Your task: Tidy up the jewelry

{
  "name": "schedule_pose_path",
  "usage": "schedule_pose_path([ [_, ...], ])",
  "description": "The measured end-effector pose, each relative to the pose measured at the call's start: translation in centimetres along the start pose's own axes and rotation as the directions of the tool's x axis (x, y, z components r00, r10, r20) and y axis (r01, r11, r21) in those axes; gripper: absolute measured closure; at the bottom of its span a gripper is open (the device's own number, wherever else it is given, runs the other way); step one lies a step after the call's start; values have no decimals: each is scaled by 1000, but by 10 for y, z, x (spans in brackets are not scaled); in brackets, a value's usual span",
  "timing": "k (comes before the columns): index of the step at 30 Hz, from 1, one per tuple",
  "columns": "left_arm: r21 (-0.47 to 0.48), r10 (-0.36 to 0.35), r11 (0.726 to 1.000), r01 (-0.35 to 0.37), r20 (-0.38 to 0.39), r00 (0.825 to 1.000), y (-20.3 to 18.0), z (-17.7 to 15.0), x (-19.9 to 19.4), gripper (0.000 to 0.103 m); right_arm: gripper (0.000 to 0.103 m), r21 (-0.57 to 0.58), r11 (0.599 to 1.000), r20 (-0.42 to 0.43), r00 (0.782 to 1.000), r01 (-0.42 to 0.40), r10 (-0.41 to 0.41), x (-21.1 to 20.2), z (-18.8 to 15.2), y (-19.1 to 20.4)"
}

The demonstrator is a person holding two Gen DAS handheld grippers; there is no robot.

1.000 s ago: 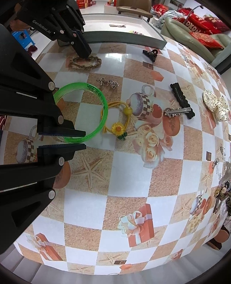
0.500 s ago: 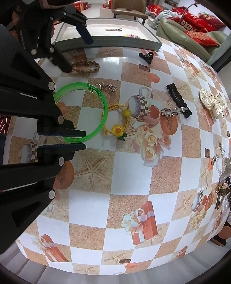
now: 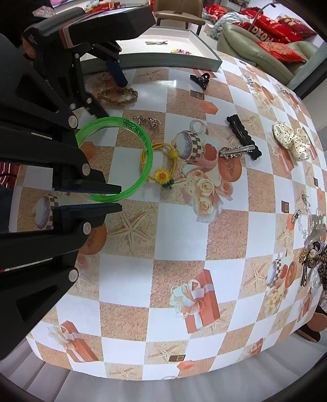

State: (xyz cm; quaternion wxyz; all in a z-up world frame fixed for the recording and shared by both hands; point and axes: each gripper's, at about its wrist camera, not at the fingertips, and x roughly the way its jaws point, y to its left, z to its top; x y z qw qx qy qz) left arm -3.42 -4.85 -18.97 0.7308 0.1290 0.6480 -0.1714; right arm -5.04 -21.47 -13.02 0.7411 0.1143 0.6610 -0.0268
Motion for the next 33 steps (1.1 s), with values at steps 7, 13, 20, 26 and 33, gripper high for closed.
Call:
schedule_pose_path([
  [7, -45, -92, 995, 93, 9, 996, 17, 2, -14, 87, 96, 4, 1000, -1, 1000, -8, 8, -7, 0, 4],
  [13, -88, -151, 984, 157, 68, 986, 27, 5, -42, 87, 96, -9, 1000, 14, 1000, -17, 17, -19, 5, 13],
  [20, -144, -150, 975, 170, 144, 978, 50, 7, -80, 87, 96, -40, 999, 39, 998, -38, 39, -34, 18, 33],
  [26, -226, -113, 961, 157, 196, 974, 92, -3, -99, 87, 96, -104, 992, 58, 996, -67, 73, -45, 34, 68],
  [33, -348, -43, 929, 123, 231, 972, 145, -22, -108, 87, 96, -232, 968, 64, 991, -99, 116, -47, 59, 132],
])
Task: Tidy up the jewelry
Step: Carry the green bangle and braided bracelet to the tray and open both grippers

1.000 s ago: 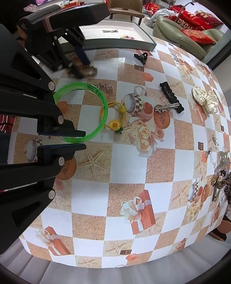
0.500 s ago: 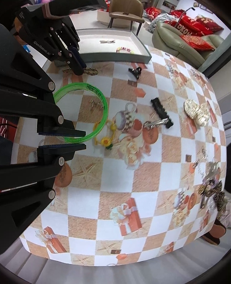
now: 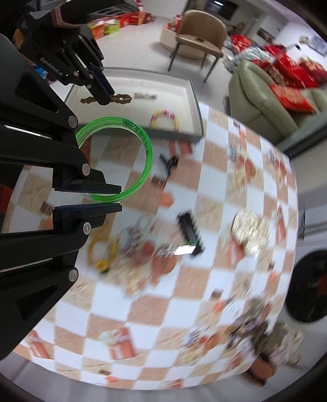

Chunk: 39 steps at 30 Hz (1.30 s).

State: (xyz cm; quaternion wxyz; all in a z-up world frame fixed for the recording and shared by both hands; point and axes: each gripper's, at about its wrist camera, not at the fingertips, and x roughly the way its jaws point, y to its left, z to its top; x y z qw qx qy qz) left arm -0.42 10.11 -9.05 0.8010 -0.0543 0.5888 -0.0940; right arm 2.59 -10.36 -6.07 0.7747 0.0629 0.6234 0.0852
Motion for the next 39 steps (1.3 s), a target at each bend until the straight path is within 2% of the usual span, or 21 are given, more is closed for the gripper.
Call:
schedule_pose_path([
  [10, -173, 101, 980, -96, 23, 995, 85, 1, 3, 87, 96, -175, 982, -21, 998, -64, 62, 35, 51, 94],
  [16, -225, 131, 967, -122, 26, 991, 113, 3, 18, 87, 96, -224, 970, -63, 995, -94, 82, 72, 73, 138],
  [25, -243, 172, 956, -165, 8, 985, 128, 4, 48, 87, 96, -245, 963, -116, 989, -113, 87, 135, 95, 177],
  [33, -230, 220, 949, -216, -5, 975, 130, 4, 67, 87, 96, -260, 961, -139, 988, -99, 64, 178, 103, 189],
  [39, -208, 249, 947, -247, -16, 968, 127, 5, 75, 86, 95, -274, 959, -142, 989, -73, 35, 196, 103, 192],
])
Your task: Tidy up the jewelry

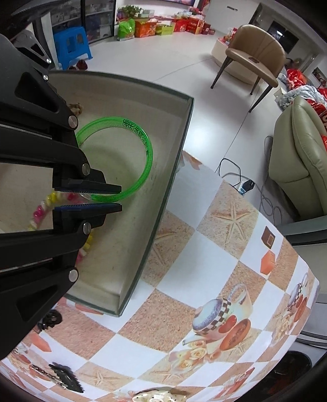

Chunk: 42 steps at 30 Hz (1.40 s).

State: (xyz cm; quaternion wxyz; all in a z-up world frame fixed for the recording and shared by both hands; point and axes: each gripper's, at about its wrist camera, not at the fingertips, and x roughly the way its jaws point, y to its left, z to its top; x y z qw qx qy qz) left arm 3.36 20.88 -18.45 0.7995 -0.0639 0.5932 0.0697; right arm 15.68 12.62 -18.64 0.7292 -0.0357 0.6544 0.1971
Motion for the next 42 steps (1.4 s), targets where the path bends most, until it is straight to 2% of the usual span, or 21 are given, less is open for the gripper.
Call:
schedule_pose_path([
  [5, 25, 36, 999, -36, 8, 999, -6, -1, -1, 86, 95, -21, 1000, 6, 1000, 13, -12, 1, 2, 4],
  [13, 53, 68, 996, -68, -6, 998, -15, 1, -2, 86, 92, -7, 1000, 4, 1000, -10, 10, 3, 3, 4],
  [15, 59, 74, 996, -74, -10, 997, -16, 2, -2, 86, 89, 5, 1000, 1, 1000, -27, 27, 2, 2, 0],
  [17, 69, 77, 995, -76, -10, 997, -18, 2, -3, 85, 78, 21, 999, 7, 999, -48, 48, -3, 0, -6],
  [18, 73, 79, 994, -78, -10, 997, -19, 2, -3, 66, 76, 29, 998, 18, 998, -62, 62, -8, -2, -9],
  [19, 76, 85, 994, -85, -7, 996, -21, 1, -5, 19, 74, 33, 997, 26, 997, -71, 70, -11, -4, -10],
  [20, 70, 100, 992, -100, 5, 995, -22, 1, -7, 2, 72, 37, 996, 35, 996, -79, 78, -16, -6, -12],
  [22, 71, 129, 988, -134, 74, 989, -25, -1, -20, 0, 72, 52, 994, 55, 994, -99, 96, -26, -11, -18],
  [30, 134, 123, 982, -130, 63, 990, -43, -4, -29, 0, 65, 134, 978, 126, 981, -163, 147, -65, -40, -48],
  [33, 145, 110, 982, -118, 64, 992, -50, -6, -36, 0, 56, 172, 968, 152, 976, -180, 155, -79, -54, -63],
  [35, 156, 106, 981, -116, 70, 992, -54, -6, -43, 0, 44, 201, 961, 167, 973, -190, 157, -88, -63, -75],
  [36, 166, 100, 980, -111, 73, 992, -58, -5, -46, 0, 41, 218, 957, 176, 972, -193, 156, -93, -68, -83],
  [37, 173, 94, 979, -106, 75, 993, -60, -5, -49, 0, 36, 237, 952, 185, 971, -194, 152, -98, -75, -92],
  [39, 194, 82, 976, -95, 78, 994, -70, -3, -53, 0, 33, 277, 943, 196, 971, -187, 135, -107, -92, -112],
  [41, 218, 62, 973, -77, 74, 995, -82, -1, -56, 0, 22, 313, 933, 199, 973, -176, 117, -113, -104, -126],
  [42, 228, 52, 971, -67, 73, 996, -88, 0, -57, 0, 22, 342, 924, 204, 973, -170, 104, -117, -114, -138],
])
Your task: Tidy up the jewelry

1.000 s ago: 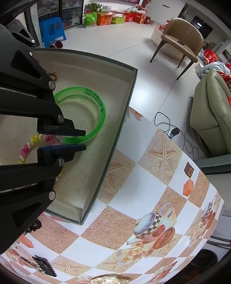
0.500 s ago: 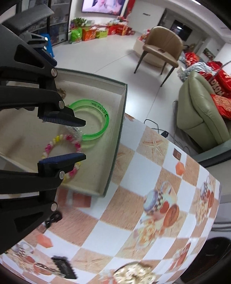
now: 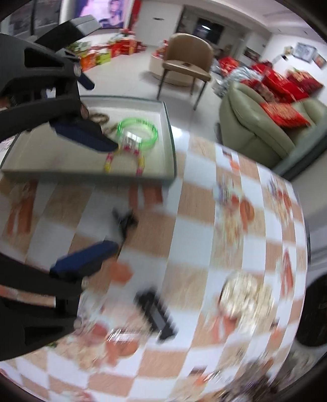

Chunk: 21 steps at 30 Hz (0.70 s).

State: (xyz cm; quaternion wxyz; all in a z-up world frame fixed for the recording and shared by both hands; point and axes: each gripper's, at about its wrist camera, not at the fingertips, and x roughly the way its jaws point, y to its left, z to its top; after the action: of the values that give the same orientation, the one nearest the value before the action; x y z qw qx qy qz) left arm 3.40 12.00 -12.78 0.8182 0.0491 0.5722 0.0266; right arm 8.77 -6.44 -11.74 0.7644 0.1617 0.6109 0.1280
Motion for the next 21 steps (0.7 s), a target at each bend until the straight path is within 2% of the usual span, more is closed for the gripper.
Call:
schedule_pose_path([
  [11, 116, -75, 991, 70, 45, 996, -72, 29, -21, 0, 22, 193, 975, 18, 993, 109, -114, -41, -33, -105],
  [21, 175, -107, 979, 101, 22, 994, -118, 45, -13, 0, 22, 234, 960, 17, 986, 156, -164, -50, -48, -145],
])
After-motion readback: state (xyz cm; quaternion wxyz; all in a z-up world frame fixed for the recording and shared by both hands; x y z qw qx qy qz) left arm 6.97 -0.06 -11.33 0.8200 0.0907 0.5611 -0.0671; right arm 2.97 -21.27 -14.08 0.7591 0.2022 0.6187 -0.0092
